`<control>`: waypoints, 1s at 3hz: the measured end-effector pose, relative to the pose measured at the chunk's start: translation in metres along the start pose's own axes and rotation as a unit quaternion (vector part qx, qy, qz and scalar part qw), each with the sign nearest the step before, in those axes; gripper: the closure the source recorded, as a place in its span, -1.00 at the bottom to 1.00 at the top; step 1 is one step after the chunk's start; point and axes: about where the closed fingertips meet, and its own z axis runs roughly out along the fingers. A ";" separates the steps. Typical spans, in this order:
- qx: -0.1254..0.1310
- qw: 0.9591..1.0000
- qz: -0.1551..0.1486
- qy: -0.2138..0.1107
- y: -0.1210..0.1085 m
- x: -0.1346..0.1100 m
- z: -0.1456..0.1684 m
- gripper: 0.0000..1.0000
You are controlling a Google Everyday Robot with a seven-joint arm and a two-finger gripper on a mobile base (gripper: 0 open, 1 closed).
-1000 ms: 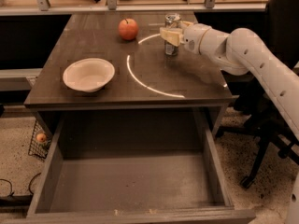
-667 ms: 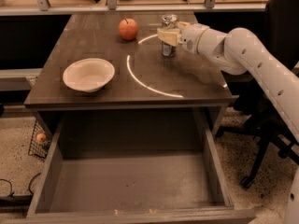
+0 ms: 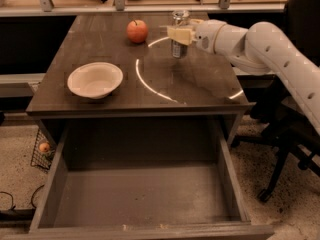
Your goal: Place redbull can into top drawer
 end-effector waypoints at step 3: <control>-0.058 0.998 0.025 0.007 0.093 -0.075 -0.124 1.00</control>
Offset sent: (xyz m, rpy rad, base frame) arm -0.1722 -0.0310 0.0973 0.0482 0.0670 0.1785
